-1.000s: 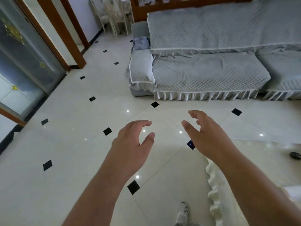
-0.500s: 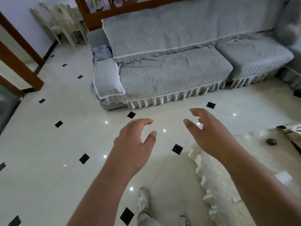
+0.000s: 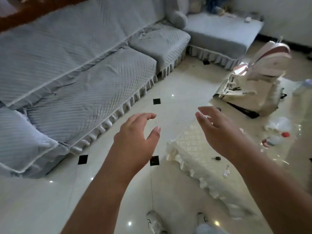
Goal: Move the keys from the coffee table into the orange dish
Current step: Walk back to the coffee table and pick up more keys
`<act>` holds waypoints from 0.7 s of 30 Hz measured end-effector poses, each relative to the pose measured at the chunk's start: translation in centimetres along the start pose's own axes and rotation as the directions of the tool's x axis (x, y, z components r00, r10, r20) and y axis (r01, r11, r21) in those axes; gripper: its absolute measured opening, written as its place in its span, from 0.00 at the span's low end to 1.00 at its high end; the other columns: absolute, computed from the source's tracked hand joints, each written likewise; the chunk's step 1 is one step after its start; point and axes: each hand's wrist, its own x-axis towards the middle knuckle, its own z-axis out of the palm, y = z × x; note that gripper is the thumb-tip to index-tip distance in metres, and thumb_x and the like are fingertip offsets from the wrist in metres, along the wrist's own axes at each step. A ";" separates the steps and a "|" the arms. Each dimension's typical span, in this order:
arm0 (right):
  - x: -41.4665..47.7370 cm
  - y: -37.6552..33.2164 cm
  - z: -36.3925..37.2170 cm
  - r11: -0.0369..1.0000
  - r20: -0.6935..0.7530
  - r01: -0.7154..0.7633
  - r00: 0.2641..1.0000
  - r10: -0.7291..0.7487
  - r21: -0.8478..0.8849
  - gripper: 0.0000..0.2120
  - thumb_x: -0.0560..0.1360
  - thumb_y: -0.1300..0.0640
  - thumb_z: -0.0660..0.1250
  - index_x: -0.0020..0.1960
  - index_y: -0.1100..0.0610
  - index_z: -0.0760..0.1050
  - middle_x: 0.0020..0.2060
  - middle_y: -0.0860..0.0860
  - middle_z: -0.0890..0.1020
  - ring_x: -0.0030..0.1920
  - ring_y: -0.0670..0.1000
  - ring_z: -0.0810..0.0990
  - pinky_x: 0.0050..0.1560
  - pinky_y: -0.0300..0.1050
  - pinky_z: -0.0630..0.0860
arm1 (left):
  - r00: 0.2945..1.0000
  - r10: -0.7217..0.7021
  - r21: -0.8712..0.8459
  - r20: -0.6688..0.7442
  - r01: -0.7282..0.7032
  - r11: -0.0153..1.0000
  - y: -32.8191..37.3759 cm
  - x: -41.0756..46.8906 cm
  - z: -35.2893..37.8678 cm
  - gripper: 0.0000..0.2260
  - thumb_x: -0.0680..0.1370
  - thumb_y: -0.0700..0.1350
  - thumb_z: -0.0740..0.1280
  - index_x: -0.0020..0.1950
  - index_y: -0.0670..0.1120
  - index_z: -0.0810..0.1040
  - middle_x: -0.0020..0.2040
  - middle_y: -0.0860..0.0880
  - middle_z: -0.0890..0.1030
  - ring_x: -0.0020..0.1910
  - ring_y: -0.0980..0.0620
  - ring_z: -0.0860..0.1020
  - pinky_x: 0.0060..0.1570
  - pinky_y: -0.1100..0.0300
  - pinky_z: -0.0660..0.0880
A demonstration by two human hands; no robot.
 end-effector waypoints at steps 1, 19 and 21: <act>-0.1 0.5 -0.1 0.999 -0.019 -0.034 0.999 0.034 -0.009 0.24 0.77 0.34 0.53 0.69 0.42 0.68 0.64 0.40 0.75 0.55 0.41 0.74 0.60 0.50 0.72 | 0.999 0.030 -0.005 0.032 -0.030 1.000 0.1 1.1 0.6 0.17 0.78 0.58 0.62 0.66 0.61 0.71 0.60 0.65 0.69 0.62 0.62 0.69 0.60 0.57 0.66; -0.7 14.5 -7.2 0.928 -0.255 -0.323 0.896 0.363 0.184 0.24 0.79 0.40 0.58 0.71 0.49 0.68 0.68 0.46 0.73 0.67 0.48 0.71 0.64 0.53 0.70 | 0.867 0.292 -0.015 0.403 -0.313 0.950 10.2 9.1 13.4 0.18 0.78 0.58 0.62 0.68 0.62 0.70 0.62 0.64 0.70 0.66 0.59 0.68 0.65 0.46 0.69; -0.4 15.7 -7.9 0.927 -0.272 -0.332 0.889 0.369 0.174 0.24 0.79 0.39 0.58 0.71 0.48 0.67 0.68 0.46 0.73 0.66 0.48 0.72 0.61 0.49 0.70 | 0.858 0.311 -0.016 0.409 -0.334 0.942 11.4 9.7 14.8 0.17 0.78 0.58 0.62 0.67 0.62 0.70 0.60 0.65 0.69 0.65 0.60 0.69 0.64 0.46 0.69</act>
